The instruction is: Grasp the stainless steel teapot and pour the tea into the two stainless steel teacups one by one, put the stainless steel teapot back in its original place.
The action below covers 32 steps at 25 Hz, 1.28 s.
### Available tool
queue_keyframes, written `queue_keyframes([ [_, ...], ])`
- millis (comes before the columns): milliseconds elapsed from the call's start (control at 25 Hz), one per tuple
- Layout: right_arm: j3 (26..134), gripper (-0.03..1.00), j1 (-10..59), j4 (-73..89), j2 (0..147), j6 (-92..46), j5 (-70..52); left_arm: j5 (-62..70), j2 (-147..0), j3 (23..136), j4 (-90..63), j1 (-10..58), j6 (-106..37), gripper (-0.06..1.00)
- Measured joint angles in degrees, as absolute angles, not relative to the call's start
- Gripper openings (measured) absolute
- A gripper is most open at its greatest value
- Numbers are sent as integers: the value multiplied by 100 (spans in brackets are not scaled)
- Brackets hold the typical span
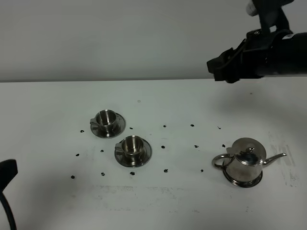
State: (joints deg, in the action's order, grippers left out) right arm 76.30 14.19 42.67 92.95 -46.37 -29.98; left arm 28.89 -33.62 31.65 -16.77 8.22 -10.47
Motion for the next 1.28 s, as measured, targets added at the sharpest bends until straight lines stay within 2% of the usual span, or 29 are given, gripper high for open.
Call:
queue_keyframes([
  [280,7091,52,1981,3571,9295,-4225,-2246,4185,-2483,2858,-575,822,35,65],
  [520,6819,52,2185,3500,9295,-4200,-1974,5197,-1631,2728,-319,822,226,65],
  [880,6321,52,2311,3493,9295,-4205,-1566,5525,-330,2727,-378,822,242,65],
  [1120,6292,52,2374,3480,9295,-4217,-1509,6096,27,2630,-273,822,177,59],
  [1280,6292,52,2689,3460,9295,-4251,-1509,6103,15,2617,-254,822,177,55],
])
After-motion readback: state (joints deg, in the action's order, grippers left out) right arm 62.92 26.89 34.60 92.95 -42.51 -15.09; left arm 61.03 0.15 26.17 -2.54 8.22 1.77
